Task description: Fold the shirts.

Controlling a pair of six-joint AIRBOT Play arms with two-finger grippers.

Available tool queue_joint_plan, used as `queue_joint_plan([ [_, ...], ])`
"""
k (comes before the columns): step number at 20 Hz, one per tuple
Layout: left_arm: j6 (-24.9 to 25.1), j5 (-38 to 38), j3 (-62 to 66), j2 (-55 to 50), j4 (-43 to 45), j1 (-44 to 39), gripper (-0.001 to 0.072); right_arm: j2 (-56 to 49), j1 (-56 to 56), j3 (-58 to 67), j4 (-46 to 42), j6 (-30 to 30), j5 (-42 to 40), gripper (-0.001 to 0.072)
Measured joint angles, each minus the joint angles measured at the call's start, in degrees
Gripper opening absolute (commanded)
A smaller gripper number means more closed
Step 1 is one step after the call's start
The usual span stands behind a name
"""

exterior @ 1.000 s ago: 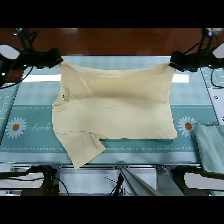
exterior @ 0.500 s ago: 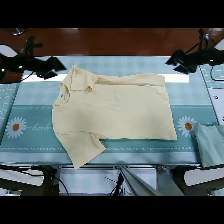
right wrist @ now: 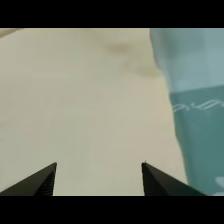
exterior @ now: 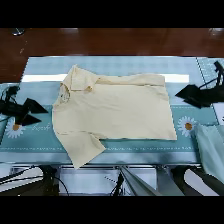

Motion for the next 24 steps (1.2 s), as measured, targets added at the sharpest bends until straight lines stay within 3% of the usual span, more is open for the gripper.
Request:
queue_joint_plan([
  [6, 0.7, 0.7, -12.3, 4.1, 0.3, 1.2, 0.0703, 13.8, -0.3, -17.7, 9.7, -4.3, -2.0, 0.0621],
  [15, 4.2, 11.4, -20.7, 4.9, -6.7, -6.6, 0.0700, 17.0, -0.3, -21.4, 13.5, -5.1, -2.1, 0.0621],
  [16, 4.3, 12.5, -20.9, 4.9, -7.5, -7.6, 0.0670, 17.0, -0.3, -21.5, 13.6, -4.9, -2.1, 0.0621],
  [17, 4.7, 13.3, -21.0, 4.9, -8.2, -8.5, 0.0379, 17.1, -0.4, -21.6, 13.7, -4.9, -2.1, 0.0621],
  [18, 5.6, 15.2, -21.2, 4.9, -8.3, -9.4, 0.0023, 17.1, -0.4, -21.6, 13.9, -4.7, -2.3, 0.0621],
  [21, 7.2, 17.5, -21.3, 4.9, -9.9, -10.8, 0.0023, 17.1, -2.8, -20.9, 12.0, -4.2, -2.9, 0.0621],
  [24, 8.0, 16.6, -21.3, 4.9, -10.9, -11.3, 0.0024, 17.1, -10.2, -20.3, 2.7, -1.7, -1.3, 0.0621],
])
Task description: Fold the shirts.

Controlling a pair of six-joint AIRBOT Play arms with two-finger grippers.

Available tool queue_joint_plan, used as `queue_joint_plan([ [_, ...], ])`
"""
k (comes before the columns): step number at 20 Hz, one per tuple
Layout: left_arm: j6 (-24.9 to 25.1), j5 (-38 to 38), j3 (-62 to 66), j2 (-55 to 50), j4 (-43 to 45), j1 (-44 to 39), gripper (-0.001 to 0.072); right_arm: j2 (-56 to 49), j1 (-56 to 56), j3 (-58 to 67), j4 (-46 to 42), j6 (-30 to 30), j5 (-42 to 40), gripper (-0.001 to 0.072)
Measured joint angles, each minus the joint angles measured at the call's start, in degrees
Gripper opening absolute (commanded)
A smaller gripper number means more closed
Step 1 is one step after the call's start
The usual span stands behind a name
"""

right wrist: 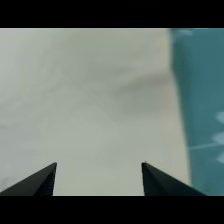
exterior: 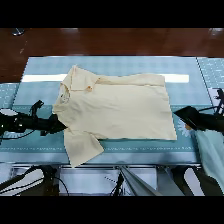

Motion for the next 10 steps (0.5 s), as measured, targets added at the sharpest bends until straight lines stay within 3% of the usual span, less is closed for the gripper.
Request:
queue_joint_plan([
  [4, 0.4, -0.3, 0.0, 0.0, -0.6, -0.3, 0.0023, 0.0, -7.0, -3.3, -12.2, 5.7, 6.7, 0.0621],
  [10, 0.6, -0.5, 0.0, 0.0, -1.0, -0.4, 0.0024, -2.7, -7.3, -7.0, -12.0, 6.3, 10.7, 0.0621],
])
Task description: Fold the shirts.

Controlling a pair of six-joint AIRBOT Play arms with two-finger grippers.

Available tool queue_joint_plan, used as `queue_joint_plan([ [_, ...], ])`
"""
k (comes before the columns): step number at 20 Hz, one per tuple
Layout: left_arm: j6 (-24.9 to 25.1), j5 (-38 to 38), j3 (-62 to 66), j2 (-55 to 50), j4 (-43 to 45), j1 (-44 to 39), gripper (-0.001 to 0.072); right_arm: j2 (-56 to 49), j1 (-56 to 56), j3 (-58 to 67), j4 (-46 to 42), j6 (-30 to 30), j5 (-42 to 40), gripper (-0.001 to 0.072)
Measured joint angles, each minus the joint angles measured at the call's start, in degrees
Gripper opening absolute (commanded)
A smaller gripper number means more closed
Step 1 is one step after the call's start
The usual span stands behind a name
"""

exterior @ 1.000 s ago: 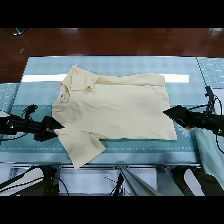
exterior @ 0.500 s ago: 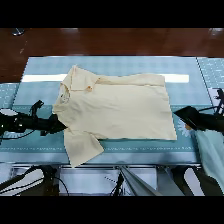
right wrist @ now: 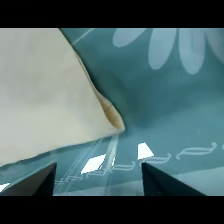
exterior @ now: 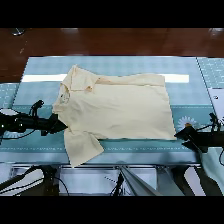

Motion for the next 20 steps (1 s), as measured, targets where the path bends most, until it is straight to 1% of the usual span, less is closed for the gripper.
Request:
queue_joint_plan([
  [11, 0.2, 0.2, 0.0, 0.0, 0.0, 0.0, 0.0024, -8.5, 0.0, -0.6, 5.1, -3.1, -5.5, 0.0620],
  [16, 0.2, 0.3, 0.0, 0.0, 0.0, 0.0, 0.0024, -11.6, 0.0, -0.6, 7.9, -4.2, -6.3, 0.0621],
  [20, 0.2, 0.3, 0.0, 0.0, -0.1, 0.0, 0.0024, -13.4, 0.7, -0.6, 11.4, -6.8, -7.8, 0.0614],
])
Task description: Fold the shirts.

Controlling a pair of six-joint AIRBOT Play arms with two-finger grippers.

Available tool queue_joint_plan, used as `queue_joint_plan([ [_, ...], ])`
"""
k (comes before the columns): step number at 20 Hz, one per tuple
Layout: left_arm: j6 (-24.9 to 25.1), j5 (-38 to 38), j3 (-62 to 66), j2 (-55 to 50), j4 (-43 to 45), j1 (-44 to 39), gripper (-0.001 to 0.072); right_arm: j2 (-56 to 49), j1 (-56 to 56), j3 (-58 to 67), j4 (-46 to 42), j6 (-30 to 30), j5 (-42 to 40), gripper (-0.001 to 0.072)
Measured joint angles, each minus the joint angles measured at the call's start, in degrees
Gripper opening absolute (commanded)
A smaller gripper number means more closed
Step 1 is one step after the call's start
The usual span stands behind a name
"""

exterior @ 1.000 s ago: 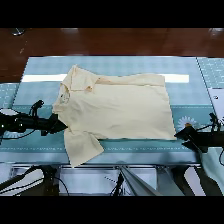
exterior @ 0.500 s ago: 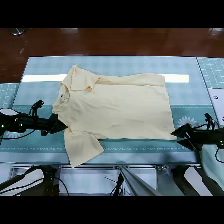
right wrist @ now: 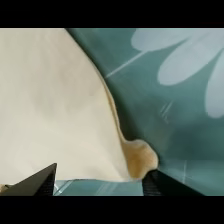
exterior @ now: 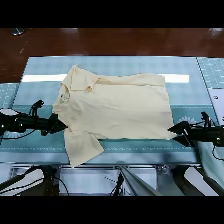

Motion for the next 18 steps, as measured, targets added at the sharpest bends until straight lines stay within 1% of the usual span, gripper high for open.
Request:
queue_joint_plan([
  [1, 0.0, 0.0, 0.0, 0.0, 0.0, 0.0, 0.0024, -0.3, 1.2, 0.0, 0.8, -0.7, -0.7, 0.0602],
  [2, 0.0, -0.1, 0.0, 0.0, -0.4, -0.1, 0.0024, -0.5, 2.8, 0.0, 1.4, -1.3, -1.6, 0.0491],
  [3, 0.0, -0.2, 0.0, 0.0, -0.5, -0.1, 0.0024, -0.6, 4.7, 0.0, 1.6, -1.6, -3.6, 0.0017],
  [6, 0.0, -0.4, 0.0, 0.0, -0.8, -0.1, 0.0024, -0.9, 9.4, 0.7, 2.6, -1.7, -6.7, 0.0027],
  [8, 0.3, -0.9, 0.2, 0.1, -1.2, -0.1, 0.0024, -0.9, 11.7, 2.9, 3.2, -1.7, -5.8, 0.0027],
  [10, 1.7, -1.4, 1.8, 0.5, -3.8, 0.0, 0.0023, -0.9, 13.6, 8.0, 3.7, -1.7, -4.1, 0.0027],
  [12, 4.3, -1.7, 5.7, 2.4, -11.1, 0.0, 0.0022, -0.9, 15.1, 16.6, 4.1, -0.8, -1.8, 0.0026],
  [15, 6.8, 0.3, 16.9, 8.1, -24.5, -0.2, 0.0021, -1.0, 17.6, 36.1, 4.5, 1.2, 0.0, 0.0026],
  [17, 6.8, 3.4, 27.2, 11.5, -27.9, 0.0, 0.0021, -1.0, 19.2, 51.1, 4.4, 3.0, 0.0, 0.0026],
  [18, 5.8, 4.8, 33.6, 13.0, -27.9, 0.1, 0.0021, -1.0, 19.8, 58.7, 3.9, 4.2, -0.1, 0.0027],
])
